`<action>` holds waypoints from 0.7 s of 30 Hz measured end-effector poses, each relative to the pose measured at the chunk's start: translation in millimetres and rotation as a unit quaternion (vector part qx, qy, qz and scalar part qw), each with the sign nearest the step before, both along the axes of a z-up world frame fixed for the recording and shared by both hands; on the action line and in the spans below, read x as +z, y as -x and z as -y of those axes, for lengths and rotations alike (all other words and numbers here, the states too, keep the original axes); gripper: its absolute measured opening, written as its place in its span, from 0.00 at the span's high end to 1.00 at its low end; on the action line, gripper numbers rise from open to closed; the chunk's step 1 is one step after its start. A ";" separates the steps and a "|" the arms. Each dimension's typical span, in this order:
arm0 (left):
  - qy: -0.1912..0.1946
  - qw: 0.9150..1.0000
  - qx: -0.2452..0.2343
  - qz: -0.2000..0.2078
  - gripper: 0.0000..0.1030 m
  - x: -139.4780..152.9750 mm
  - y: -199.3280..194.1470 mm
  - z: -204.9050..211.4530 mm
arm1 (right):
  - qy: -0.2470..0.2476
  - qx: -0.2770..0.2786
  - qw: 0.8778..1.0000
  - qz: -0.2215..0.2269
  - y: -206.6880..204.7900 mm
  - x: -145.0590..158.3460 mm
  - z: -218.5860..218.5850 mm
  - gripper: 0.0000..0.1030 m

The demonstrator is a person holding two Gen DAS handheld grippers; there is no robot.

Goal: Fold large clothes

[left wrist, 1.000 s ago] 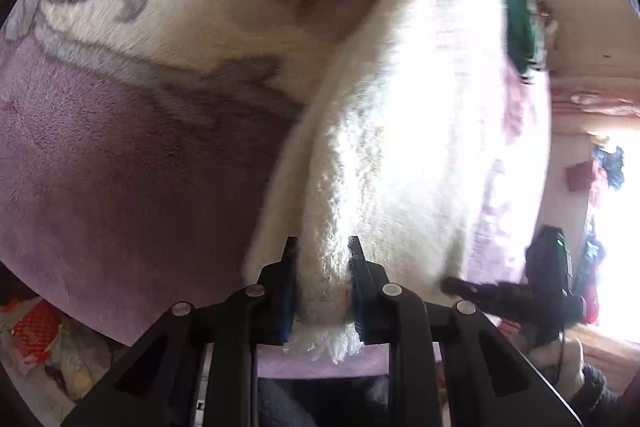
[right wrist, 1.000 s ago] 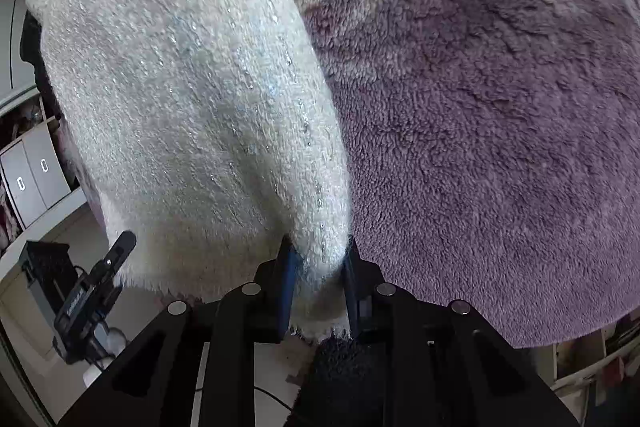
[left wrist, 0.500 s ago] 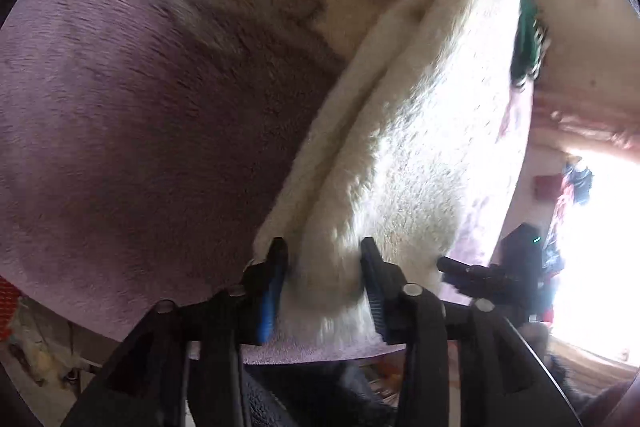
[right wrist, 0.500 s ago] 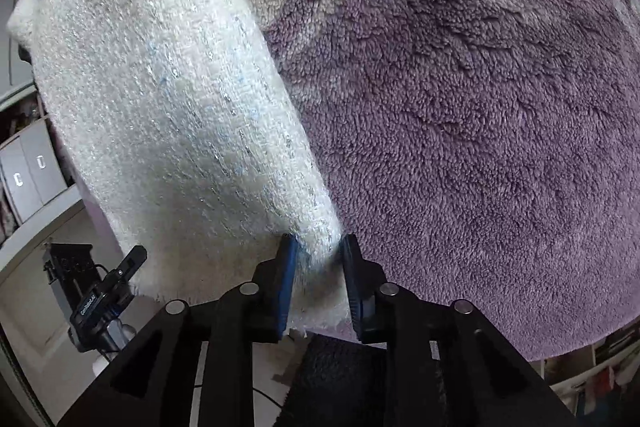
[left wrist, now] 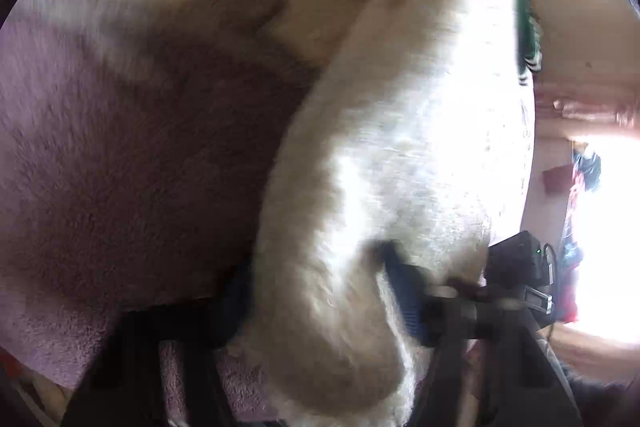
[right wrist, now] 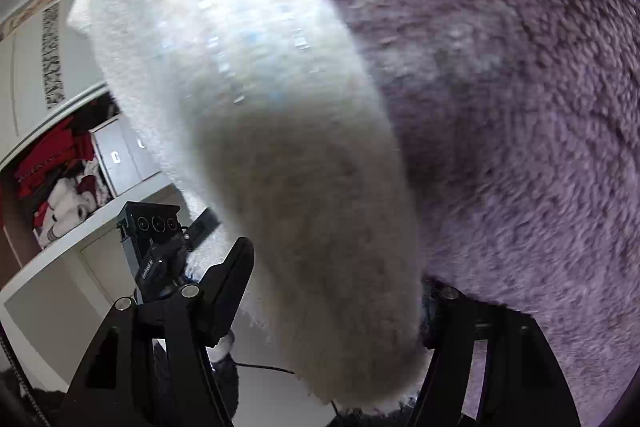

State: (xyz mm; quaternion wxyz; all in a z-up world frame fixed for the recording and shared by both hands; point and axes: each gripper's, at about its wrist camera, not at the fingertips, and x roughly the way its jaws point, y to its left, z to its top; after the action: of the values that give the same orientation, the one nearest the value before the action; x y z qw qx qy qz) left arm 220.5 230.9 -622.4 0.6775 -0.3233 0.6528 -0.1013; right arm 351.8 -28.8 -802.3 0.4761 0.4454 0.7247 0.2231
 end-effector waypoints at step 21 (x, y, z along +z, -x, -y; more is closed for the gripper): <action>0.075 0.991 0.042 0.100 0.86 147.4 -52.1 14.6 | -0.062 -0.076 0.994 -0.039 32.7 120.4 33.5 0.78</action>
State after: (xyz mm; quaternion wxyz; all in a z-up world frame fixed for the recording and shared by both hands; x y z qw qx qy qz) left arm 272.6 216.3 -475.0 0.7172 -0.3887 0.5579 -0.1528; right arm 319.1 -62.3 -681.9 0.4346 0.5359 0.6916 0.2137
